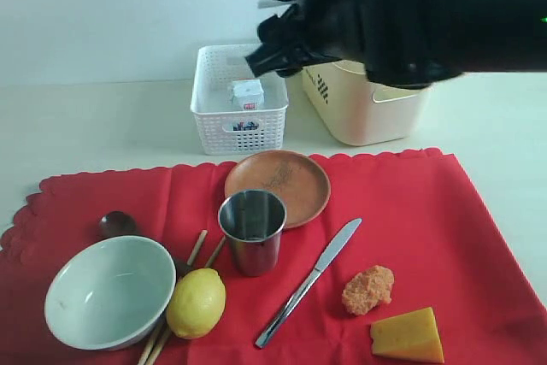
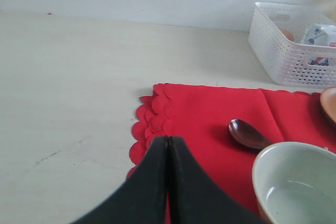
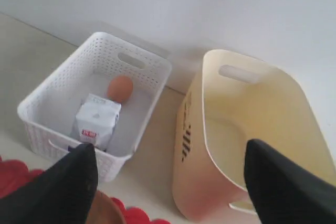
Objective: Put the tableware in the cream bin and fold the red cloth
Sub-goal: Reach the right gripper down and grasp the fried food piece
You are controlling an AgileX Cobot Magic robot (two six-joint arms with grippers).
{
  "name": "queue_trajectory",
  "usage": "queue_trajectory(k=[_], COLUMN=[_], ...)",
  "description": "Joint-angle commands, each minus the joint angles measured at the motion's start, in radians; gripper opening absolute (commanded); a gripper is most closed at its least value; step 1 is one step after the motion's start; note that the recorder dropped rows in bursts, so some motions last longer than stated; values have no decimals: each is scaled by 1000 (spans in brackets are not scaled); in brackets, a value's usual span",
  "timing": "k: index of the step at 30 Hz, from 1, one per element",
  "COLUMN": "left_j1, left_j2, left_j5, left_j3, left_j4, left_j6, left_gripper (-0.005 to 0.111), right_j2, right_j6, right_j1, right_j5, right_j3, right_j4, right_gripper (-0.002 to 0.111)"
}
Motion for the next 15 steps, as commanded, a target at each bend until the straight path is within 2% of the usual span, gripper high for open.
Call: queue_trajectory(k=[1,3,5,8,11,13,15], left_j1=[-5,-5,-5,-5,-5,-5,-5], left_j2=[-6,-6,-6,-6,-6,-6,-6], left_j5=[-8,-8,-8,-8,-8,-8,-8], left_j3=[0,0,0,0,0,0,0], left_j4=[0,0,0,0,0,0,0], left_j6=[-2,-2,-2,-2,-2,-2,-2], left_gripper=[1,1,1,1,1,1,1], right_j2=[-168,-260,-327,-355,-353,-353,-353], right_j6=[-13,-13,-8,65,172,431,845], right_j1=[1,1,1,1,1,1,1], right_j5=[-5,47,182,510,711,783,845], right_j3=[176,284,386,490,536,534,511], right_j4=[1,1,1,1,-2,-262,-693], right_gripper=[74,74,74,73,73,73,73])
